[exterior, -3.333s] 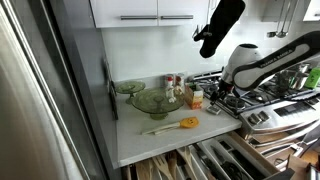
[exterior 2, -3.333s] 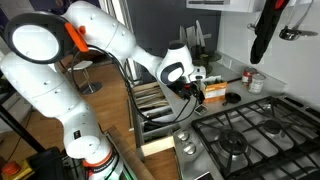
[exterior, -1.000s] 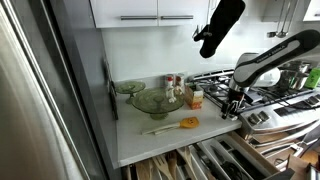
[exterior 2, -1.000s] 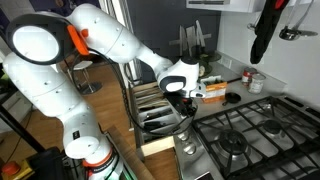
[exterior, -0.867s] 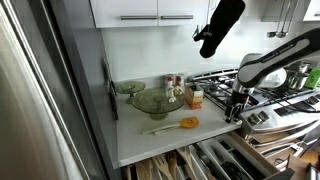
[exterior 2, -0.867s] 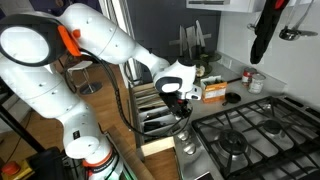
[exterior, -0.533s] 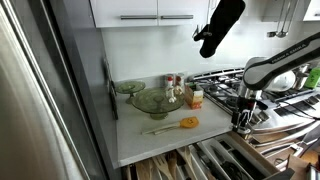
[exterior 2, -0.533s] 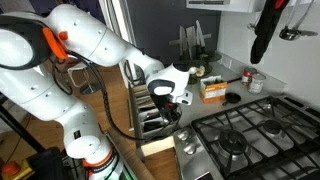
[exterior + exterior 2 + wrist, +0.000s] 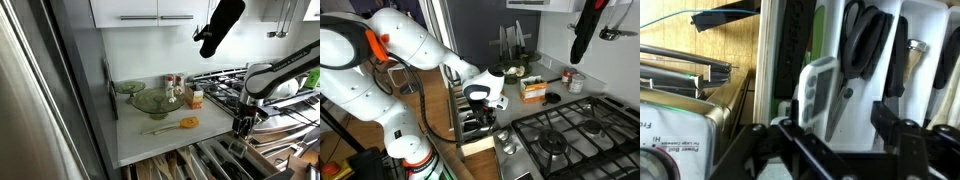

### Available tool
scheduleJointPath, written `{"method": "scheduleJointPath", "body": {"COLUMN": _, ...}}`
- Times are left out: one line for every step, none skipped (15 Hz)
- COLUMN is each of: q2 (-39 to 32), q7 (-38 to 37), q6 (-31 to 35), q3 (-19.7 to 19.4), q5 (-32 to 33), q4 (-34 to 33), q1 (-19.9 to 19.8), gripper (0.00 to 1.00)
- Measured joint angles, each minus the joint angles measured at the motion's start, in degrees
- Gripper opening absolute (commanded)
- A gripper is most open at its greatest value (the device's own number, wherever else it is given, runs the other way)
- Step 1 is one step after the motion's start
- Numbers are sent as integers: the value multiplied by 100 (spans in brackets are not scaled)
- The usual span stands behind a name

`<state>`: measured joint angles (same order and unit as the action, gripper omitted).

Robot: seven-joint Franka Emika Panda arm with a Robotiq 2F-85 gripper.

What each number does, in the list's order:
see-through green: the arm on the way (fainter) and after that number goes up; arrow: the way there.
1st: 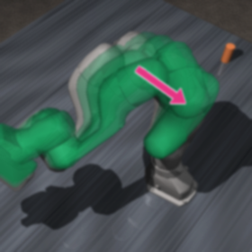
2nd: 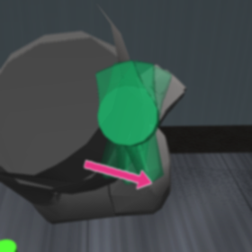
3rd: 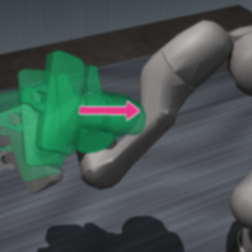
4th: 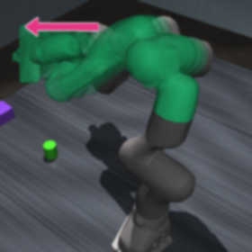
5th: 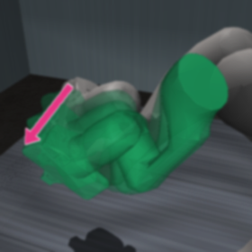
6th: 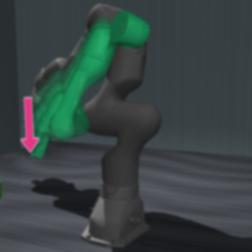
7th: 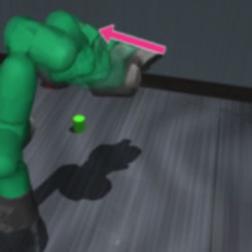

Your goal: Put the two white objects inside the drawer and then close the drawer

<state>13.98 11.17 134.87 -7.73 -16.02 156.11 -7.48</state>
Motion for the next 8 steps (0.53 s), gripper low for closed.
{"method": "scheduleJointPath", "body": {"q2": 4, "q7": -62, "q6": 140, "q3": 5, "q5": 0, "q4": 25, "q1": 11, "gripper": 100}}
{"method": "scheduleJointPath", "body": {"q2": 12, "q7": -111, "q6": 289, "q3": 15, "q5": 0, "q4": 48, "q1": 25, "gripper": 100}}
{"method": "scheduleJointPath", "body": {"q2": 21, "q7": -158, "q6": 411, "q3": 25, "q5": 0, "q4": 69, "q1": 48, "gripper": 100}}
{"method": "scheduleJointPath", "body": {"q2": 36, "q7": -217, "q6": 514, "q3": 41, "q5": 0, "q4": 95, "q1": 75, "gripper": 100}}
{"method": "scheduleJointPath", "body": {"q2": 55, "q7": -265, "q6": 589, "q3": 59, "q5": 0, "q4": 107, "q1": 104, "gripper": 100}}
{"method": "scheduleJointPath", "body": {"q2": 77, "q7": -316, "q6": 629, "q3": 74, "q5": 0, "q4": 102, "q1": 132, "gripper": 100}}
{"method": "scheduleJointPath", "body": {"q2": 94, "q7": -336, "q6": 648, "q3": 82, "q5": 0, "q4": 99, "q1": 152, "gripper": 100}}
{"method": "scheduleJointPath", "body": {"q2": 102, "q7": -340, "q6": 652, "q3": 86, "q5": 0, "q4": 97, "q1": 158, "gripper": 100}}
